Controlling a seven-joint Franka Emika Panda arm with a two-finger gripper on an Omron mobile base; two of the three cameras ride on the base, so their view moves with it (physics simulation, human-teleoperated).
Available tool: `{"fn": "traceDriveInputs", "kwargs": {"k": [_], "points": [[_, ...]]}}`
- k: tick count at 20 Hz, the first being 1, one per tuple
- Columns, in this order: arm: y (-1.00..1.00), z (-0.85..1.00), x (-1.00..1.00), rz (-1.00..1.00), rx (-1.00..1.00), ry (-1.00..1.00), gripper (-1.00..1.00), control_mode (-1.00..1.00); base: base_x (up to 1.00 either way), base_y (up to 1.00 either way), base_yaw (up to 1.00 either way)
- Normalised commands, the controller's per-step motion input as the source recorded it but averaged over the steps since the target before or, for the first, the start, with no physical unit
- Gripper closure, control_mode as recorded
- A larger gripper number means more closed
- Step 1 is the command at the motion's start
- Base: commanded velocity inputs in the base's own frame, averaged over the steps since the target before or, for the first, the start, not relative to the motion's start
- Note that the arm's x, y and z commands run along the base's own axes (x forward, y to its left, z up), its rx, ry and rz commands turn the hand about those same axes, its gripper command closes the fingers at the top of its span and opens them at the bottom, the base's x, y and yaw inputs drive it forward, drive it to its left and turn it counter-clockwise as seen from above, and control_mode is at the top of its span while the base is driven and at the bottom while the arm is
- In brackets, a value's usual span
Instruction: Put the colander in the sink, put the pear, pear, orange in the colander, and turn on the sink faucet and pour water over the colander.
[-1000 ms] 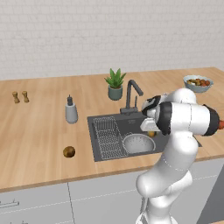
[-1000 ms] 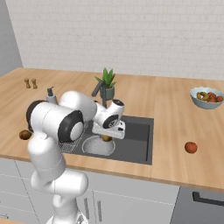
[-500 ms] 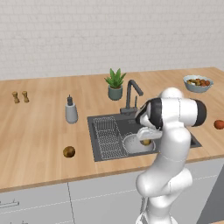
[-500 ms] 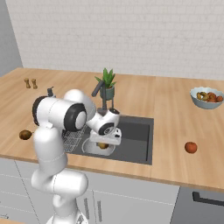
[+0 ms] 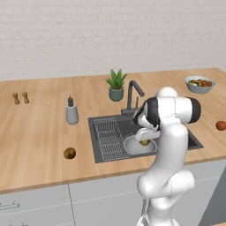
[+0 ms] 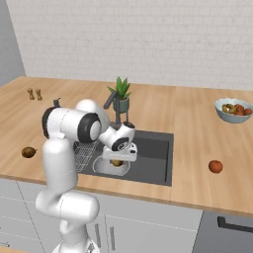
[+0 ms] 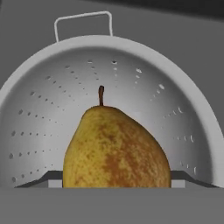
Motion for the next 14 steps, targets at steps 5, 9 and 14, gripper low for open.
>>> {"fn": "traceDriveInputs", "kwargs": {"k": [5,9,14], "points": [[-0.03,-0.21,0.39,0.03,0.00,0.00,1.00,-1.00,0.00,0.00,0.00],[-0.15,-0.35,0.30,0.02,0.00,0.00,1.00,-1.00,0.00,0.00,0.00],[-0.26,-0.15,0.11,0.00,0.00,-0.02,1.00,-1.00,0.00,0.00,0.00]]}}
